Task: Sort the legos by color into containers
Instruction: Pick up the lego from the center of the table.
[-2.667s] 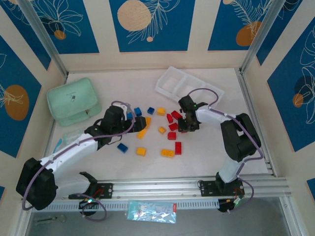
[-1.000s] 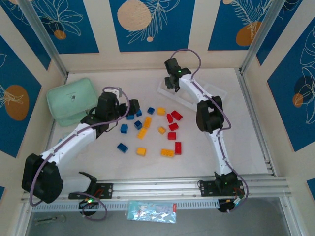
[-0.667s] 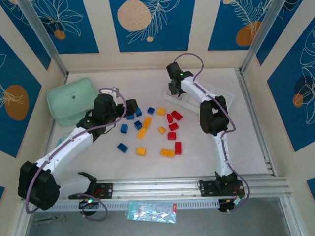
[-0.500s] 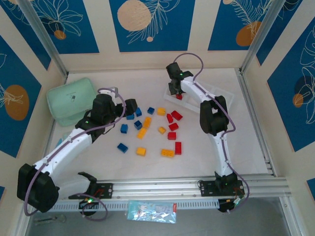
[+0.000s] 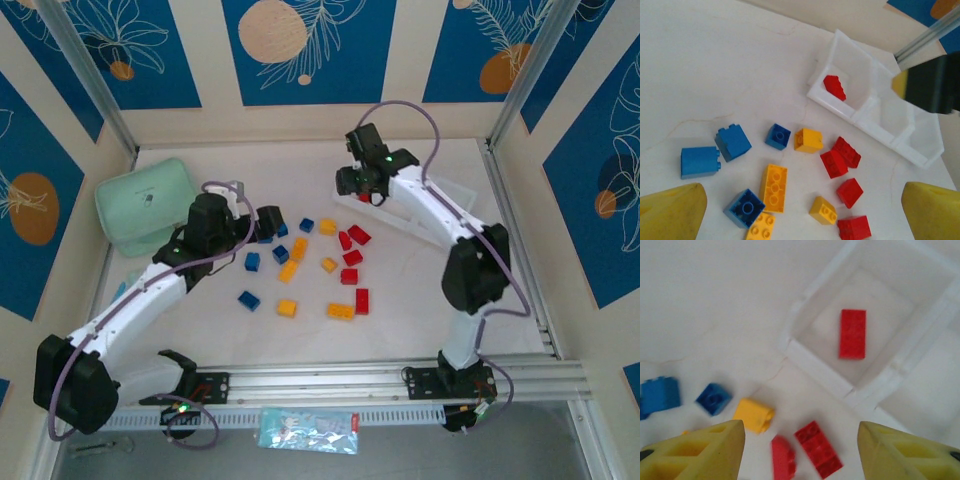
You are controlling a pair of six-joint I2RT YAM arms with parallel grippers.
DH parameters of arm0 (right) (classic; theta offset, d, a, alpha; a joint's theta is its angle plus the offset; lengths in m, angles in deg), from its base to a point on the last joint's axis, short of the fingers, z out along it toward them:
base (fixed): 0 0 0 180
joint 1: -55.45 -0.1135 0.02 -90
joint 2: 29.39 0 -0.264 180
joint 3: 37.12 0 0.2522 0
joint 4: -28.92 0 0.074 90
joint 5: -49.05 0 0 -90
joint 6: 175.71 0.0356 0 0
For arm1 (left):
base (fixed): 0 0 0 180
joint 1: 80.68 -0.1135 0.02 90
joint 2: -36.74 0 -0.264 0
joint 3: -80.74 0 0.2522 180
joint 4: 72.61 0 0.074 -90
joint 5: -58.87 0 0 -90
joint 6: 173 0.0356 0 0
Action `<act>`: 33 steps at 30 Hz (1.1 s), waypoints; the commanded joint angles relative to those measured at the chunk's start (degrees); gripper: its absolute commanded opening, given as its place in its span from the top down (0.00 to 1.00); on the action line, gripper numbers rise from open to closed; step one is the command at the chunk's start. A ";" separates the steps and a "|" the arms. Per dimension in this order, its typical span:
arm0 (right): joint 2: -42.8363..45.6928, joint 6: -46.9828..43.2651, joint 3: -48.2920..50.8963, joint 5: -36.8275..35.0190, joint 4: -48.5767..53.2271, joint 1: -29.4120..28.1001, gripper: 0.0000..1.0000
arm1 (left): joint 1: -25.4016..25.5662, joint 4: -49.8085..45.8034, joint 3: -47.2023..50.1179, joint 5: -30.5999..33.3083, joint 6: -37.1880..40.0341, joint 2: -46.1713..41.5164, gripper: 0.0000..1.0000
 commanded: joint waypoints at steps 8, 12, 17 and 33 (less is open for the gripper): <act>7.88 5.31 21.15 10.71 -3.83 -3.18 0.35 | 4.90 1.64 7.48 -1.85 -5.95 -3.25 0.01; 5.71 5.40 23.16 9.92 -6.62 -4.03 0.36 | 6.42 2.78 8.66 -0.98 -6.74 -2.36 0.01; 0.37 4.98 20.91 8.70 -7.11 -3.63 0.42 | 8.12 4.68 8.91 0.09 -7.60 -0.60 0.01; -8.18 1.60 17.21 3.76 -8.87 -4.19 0.58 | 9.13 5.35 8.82 3.15 -8.33 1.27 0.01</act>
